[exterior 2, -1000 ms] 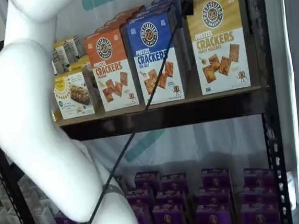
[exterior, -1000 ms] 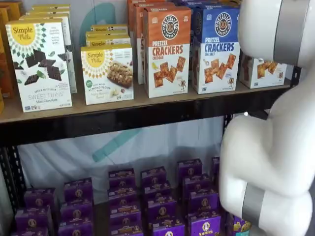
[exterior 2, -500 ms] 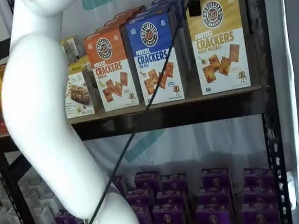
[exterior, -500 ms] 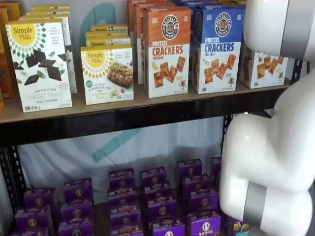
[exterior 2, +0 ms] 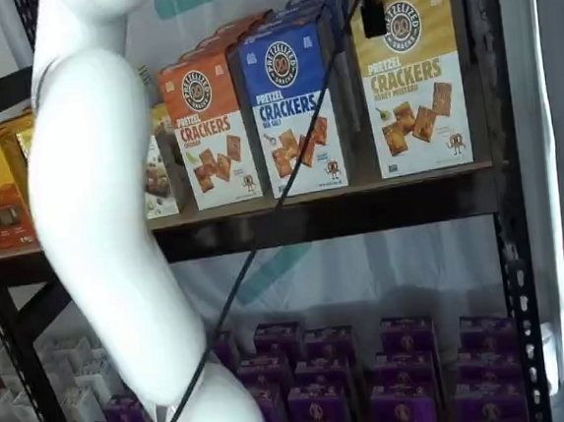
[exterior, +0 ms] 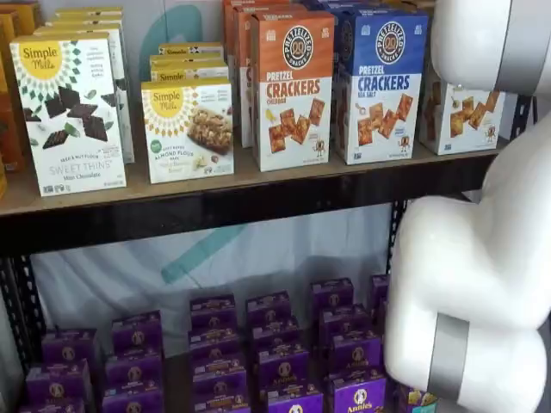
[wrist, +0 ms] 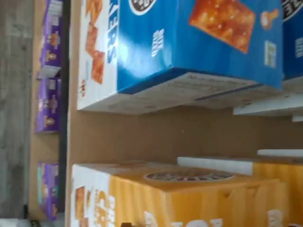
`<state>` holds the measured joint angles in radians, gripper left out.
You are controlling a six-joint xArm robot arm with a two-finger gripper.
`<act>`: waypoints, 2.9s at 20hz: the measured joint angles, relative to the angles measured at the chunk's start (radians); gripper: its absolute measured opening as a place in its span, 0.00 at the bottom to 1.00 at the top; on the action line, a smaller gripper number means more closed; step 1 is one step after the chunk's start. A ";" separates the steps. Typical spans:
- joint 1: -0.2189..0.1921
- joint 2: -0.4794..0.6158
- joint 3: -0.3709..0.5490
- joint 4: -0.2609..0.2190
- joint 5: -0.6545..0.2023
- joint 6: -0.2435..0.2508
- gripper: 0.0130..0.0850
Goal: Retrieve the yellow and white box located on the top shelf, the sixth one from the left
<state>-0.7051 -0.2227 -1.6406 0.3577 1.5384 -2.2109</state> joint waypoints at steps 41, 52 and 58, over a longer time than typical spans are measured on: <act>0.068 0.130 -0.202 -0.187 0.230 0.056 0.78; 0.051 0.131 -0.219 -0.173 0.247 0.046 0.72; 0.041 0.124 -0.216 -0.167 0.251 0.039 0.72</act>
<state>-0.6640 -0.0991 -1.8562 0.1909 1.7896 -2.1719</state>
